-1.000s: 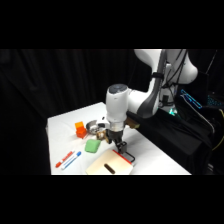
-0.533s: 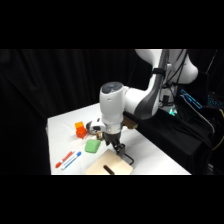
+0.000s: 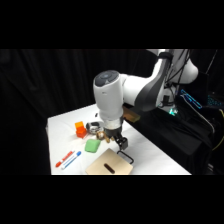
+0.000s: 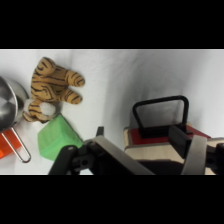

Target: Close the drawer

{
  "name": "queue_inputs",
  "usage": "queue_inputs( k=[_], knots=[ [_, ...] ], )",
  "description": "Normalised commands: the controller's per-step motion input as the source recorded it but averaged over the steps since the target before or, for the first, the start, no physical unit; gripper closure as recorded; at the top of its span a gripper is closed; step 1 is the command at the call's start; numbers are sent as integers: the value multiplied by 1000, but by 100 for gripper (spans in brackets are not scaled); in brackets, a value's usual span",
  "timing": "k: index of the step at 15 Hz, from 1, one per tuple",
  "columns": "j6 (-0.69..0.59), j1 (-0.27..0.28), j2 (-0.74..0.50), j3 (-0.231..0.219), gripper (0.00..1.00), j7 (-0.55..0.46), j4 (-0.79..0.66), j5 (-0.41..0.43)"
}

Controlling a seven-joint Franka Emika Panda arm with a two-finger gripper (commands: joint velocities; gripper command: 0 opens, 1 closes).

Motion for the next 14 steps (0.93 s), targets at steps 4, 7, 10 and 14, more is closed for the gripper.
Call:
queue_inputs(
  k=[4,7,10,14],
  knots=[
    [-530,-19,-145,-56,0,-190,349,196],
    [-471,-72,24,-64,0,-219,506,205],
    [-419,-78,105,-53,0,-205,534,199],
    [-309,-42,114,-25,0,-157,445,170]
  ],
)
